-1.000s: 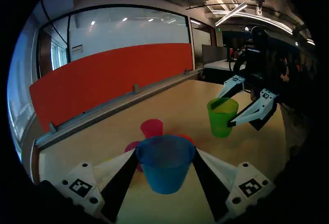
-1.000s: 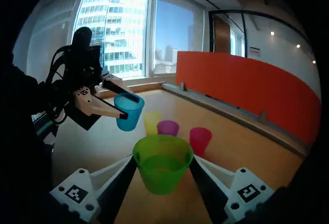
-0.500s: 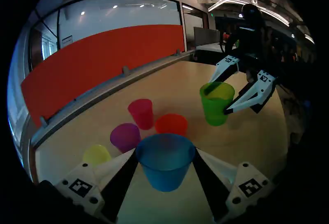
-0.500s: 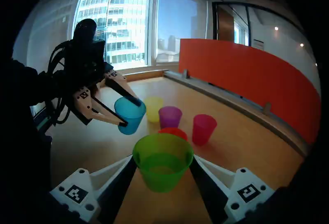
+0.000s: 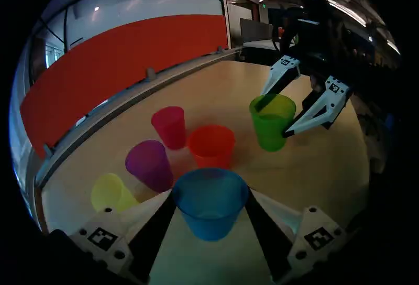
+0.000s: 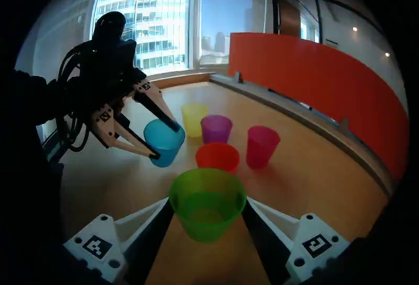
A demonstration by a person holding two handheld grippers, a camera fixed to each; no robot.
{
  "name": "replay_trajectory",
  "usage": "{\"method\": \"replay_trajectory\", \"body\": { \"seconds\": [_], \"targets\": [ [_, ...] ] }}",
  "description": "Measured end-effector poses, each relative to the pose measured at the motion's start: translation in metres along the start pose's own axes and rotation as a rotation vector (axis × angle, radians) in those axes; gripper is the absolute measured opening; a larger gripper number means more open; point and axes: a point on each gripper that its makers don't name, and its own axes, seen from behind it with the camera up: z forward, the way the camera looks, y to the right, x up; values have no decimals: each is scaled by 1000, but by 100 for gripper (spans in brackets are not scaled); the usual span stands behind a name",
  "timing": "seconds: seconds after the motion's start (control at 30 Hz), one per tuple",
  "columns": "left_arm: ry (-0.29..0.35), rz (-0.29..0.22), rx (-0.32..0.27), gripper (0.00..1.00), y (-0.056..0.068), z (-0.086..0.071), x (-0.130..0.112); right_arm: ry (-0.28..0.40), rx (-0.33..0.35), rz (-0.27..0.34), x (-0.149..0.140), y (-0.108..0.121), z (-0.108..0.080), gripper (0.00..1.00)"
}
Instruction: Pour water
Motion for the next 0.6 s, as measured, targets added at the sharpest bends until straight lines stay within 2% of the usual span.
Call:
{"method": "replay_trajectory", "body": {
  "seconds": [0.3, 0.6],
  "targets": [
    [-19, -1, -12, 88, 2, 9, -8, -49, 1, -10, -17, 1, 6, 90],
    [-20, -12, -17, 88, 1, 13, -12, -61, 1, -9, -22, 1, 9, 90]
  ]
}}
